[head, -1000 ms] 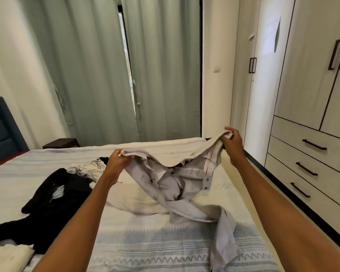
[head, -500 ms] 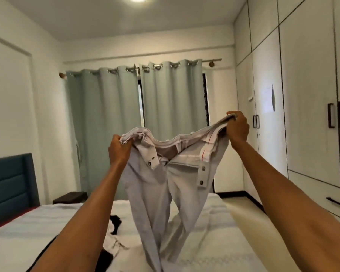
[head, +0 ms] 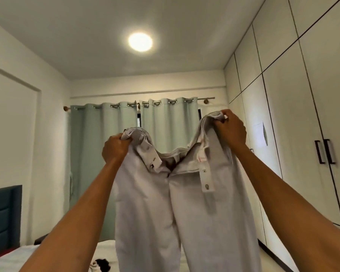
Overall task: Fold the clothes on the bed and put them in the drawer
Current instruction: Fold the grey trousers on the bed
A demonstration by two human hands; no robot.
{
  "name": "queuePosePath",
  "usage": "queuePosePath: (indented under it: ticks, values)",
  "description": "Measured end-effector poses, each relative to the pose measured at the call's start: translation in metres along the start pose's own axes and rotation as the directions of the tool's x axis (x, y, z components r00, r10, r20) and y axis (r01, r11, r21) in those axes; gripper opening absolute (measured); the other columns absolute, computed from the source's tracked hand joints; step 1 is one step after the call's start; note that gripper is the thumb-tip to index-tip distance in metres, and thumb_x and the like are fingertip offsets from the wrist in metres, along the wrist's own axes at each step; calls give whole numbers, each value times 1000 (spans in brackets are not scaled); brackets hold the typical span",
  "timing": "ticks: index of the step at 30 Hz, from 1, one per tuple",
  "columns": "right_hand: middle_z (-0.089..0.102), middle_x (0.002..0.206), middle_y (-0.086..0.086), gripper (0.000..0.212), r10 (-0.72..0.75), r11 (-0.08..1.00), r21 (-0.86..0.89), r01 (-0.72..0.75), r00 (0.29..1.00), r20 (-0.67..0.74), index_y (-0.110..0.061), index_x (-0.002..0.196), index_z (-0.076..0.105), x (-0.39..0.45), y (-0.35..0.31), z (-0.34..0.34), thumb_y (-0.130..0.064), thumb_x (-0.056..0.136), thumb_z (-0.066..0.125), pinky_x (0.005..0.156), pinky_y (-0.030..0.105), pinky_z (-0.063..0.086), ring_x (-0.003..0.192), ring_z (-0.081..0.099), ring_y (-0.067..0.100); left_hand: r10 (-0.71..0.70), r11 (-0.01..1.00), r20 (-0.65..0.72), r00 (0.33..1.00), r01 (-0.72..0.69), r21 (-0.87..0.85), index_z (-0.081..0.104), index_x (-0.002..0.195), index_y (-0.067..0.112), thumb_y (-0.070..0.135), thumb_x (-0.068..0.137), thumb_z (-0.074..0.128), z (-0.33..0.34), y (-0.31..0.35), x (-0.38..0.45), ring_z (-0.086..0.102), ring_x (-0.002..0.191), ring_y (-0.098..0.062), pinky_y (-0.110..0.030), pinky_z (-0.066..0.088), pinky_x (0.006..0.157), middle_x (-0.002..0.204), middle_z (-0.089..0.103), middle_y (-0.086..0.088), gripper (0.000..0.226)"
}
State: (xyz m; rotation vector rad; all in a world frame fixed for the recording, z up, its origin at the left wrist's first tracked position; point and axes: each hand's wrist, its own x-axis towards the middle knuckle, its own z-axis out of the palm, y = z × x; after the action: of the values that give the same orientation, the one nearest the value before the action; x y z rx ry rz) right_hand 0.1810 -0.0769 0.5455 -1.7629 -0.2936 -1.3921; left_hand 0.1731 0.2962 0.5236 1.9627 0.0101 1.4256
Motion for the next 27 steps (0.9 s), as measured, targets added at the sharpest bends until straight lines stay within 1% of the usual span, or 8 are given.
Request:
queuePosePath:
  ticks: [3,7,11,14,17,20,23,27]
  values:
    - [62,112,5,51,14,999,41,-21,986,166,-25,116,69,-8,19,0,-62,81,70,79,36,51,97,61,22,-12,995,117,993,1,96,77,98,27,61,77,66,-5,-18,-3,67,91,-35,-41,52,78,92,73,-9,41]
    - [71,110,4,33,47,935,301,-186,909,414,-13,117,70,-38,33,-1,-38,96,65,75,22,52,98,65,17,4,957,360,933,101,-272,73,109,15,26,77,78,-5,-48,-19,67,104,-32,-34,51,79,102,73,-8,34]
    - [70,118,12,43,114,808,344,-478,700,705,-3,123,66,-63,47,-3,-33,93,69,83,27,56,100,67,20,17,854,786,618,400,-333,74,107,8,6,85,71,-18,-59,-60,69,104,-29,-34,56,85,112,73,-14,23]
    - [66,115,14,61,170,672,280,-686,511,843,0,125,63,-80,63,-1,-28,75,81,95,36,51,106,62,27,14,770,873,488,551,-321,79,96,11,14,70,84,-25,-65,-89,72,88,-20,-29,59,80,103,74,-12,27]
    - [70,108,16,32,178,541,278,-794,431,885,-2,107,71,-100,78,10,-20,80,74,98,43,49,101,66,31,-30,643,863,505,670,-370,80,93,10,26,46,96,-17,-84,-111,73,79,-21,-29,59,70,98,74,-15,53]
    - [72,108,18,31,320,526,189,-829,398,860,-3,115,70,-125,90,36,-22,90,68,92,40,52,98,69,31,-209,696,814,542,667,-265,76,99,5,20,69,81,11,-103,-126,72,81,-24,-25,58,67,100,74,-17,34]
    - [69,108,18,41,599,591,85,-802,507,620,0,126,59,-157,118,72,-21,92,70,72,33,53,88,67,28,-446,817,561,697,574,-63,73,98,5,36,65,74,42,-142,-136,68,86,-29,-30,57,71,98,72,-16,46]
    - [66,96,13,31,707,528,98,-843,501,499,4,114,63,-197,150,94,-13,89,68,73,36,50,84,63,26,-547,721,579,605,691,-41,72,96,9,38,56,74,64,-180,-162,69,89,-32,-42,56,81,98,71,-16,50]
